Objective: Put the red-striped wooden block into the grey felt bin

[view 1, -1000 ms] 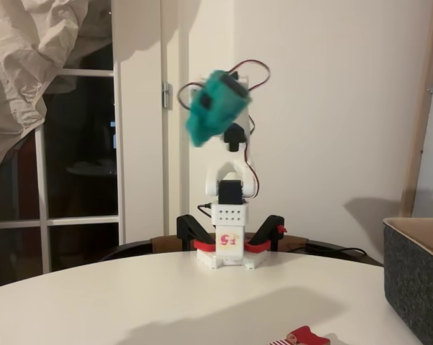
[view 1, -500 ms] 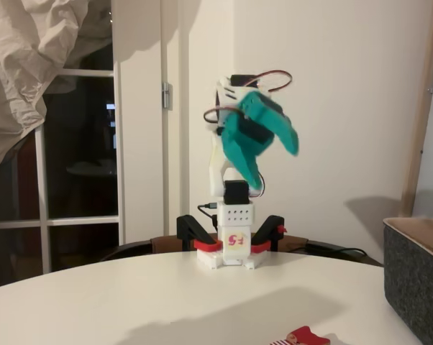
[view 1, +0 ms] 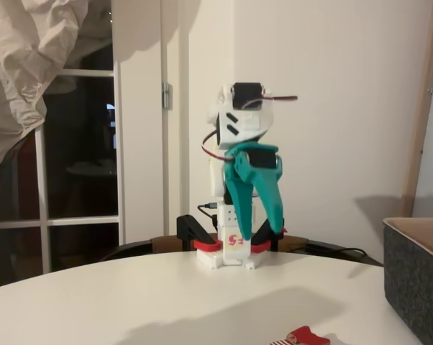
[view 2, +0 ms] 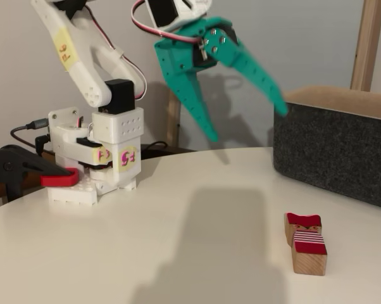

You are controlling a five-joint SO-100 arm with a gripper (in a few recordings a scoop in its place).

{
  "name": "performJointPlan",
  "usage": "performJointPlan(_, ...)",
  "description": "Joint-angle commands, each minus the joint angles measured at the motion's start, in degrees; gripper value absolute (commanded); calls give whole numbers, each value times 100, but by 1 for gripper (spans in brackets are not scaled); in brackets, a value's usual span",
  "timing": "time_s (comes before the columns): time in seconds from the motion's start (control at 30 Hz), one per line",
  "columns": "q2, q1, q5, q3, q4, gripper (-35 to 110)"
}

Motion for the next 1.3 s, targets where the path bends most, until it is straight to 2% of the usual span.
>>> performJointPlan(0.0, -316, 79, 44, -158, 202, 32)
performJointPlan(0.37, -1485, -264, -70, -308, -141, 32)
performJointPlan(0.7, -3208, -580, -53, -2065, -554, 31)
performJointPlan(0.93, -3885, -580, -211, -2830, -668, 30)
performJointPlan(1.27, -4456, -290, -246, -2909, -1063, 32)
